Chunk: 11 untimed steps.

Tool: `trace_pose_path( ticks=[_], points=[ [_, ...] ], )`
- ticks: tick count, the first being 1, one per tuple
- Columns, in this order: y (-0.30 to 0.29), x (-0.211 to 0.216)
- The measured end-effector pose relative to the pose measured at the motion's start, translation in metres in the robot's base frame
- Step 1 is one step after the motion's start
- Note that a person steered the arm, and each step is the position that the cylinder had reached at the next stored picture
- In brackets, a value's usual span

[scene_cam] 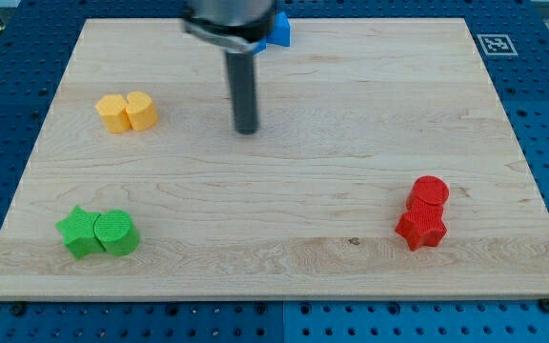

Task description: Move your arm left side of the red star

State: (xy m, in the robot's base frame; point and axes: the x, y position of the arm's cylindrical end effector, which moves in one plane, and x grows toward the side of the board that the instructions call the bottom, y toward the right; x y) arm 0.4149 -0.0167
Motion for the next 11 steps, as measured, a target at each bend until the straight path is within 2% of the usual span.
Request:
trace_pose_path(
  ticks=[1,4,5,6,8,9,11],
  points=[
    [0.026,0.013],
    [0.027,0.028],
    [0.038,0.053],
    [0.061,0.098],
    [0.09,0.135],
    [0.11,0.146],
    [0.111,0.141]
  ],
)
